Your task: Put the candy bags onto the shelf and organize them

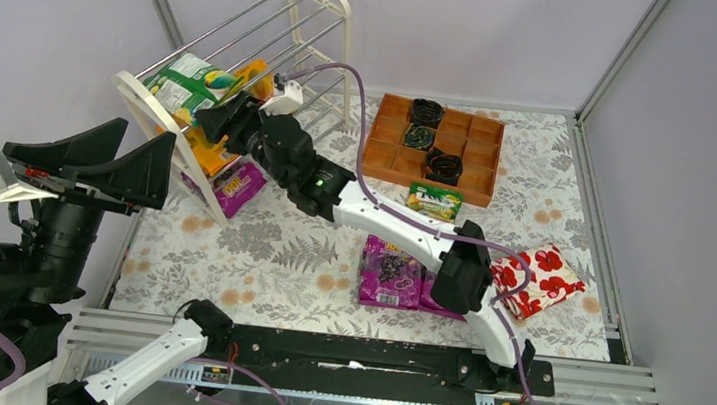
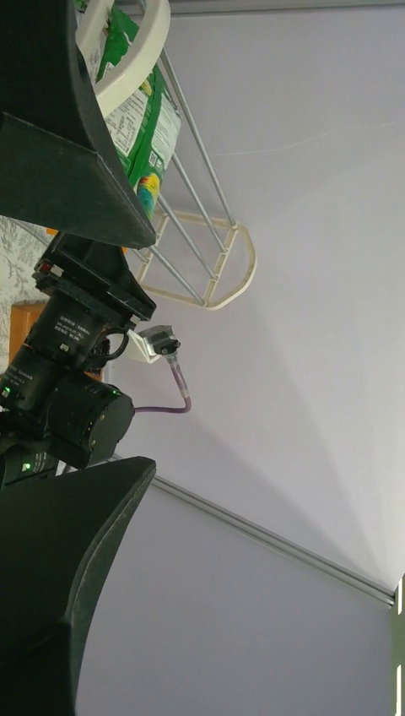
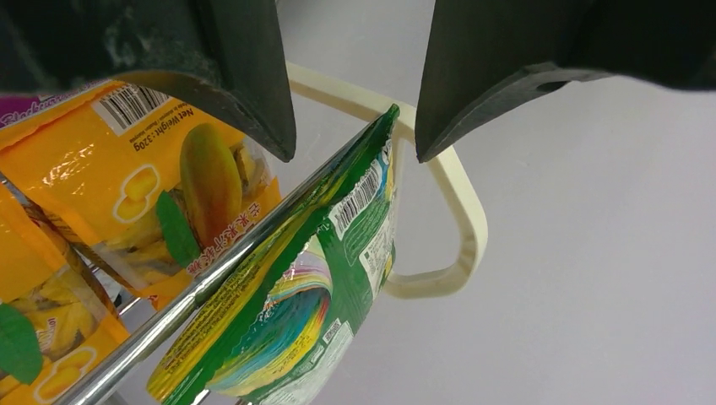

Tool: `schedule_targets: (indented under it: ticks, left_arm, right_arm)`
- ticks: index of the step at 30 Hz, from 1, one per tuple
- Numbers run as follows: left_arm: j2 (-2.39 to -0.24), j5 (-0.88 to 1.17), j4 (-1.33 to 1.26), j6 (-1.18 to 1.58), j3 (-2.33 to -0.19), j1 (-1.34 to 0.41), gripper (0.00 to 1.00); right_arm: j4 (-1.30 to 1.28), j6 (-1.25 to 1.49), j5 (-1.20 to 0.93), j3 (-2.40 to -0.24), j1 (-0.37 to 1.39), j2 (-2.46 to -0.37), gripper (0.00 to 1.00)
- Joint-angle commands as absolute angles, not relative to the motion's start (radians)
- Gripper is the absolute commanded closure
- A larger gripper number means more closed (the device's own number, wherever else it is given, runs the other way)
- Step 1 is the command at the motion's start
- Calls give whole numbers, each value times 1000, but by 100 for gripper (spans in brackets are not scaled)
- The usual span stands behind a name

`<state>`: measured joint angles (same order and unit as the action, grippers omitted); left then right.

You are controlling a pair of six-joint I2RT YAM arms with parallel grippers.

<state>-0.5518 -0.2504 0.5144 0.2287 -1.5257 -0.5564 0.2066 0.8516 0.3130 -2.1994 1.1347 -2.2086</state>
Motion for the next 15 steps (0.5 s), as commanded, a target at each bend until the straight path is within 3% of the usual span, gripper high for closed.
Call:
schedule_targets:
  ticks: [1, 7, 10, 15]
  left_arm:
    - [-550, -238, 486, 226, -1549, -558, 1]
    - [-543, -246, 486, 221, -1544, -558, 1]
    - [-544, -246, 486, 221, -1544, -558, 1]
    - [-542, -242, 485, 230, -1535, -558, 1]
  right_arm:
    - [218, 872, 296, -2292, 1131, -2235, 46]
    - [211, 878, 288, -2337, 1131, -2266, 68]
    - [223, 885, 270, -2359, 1131, -2287, 73]
    - [259, 911, 251, -2398, 1132, -2329, 90]
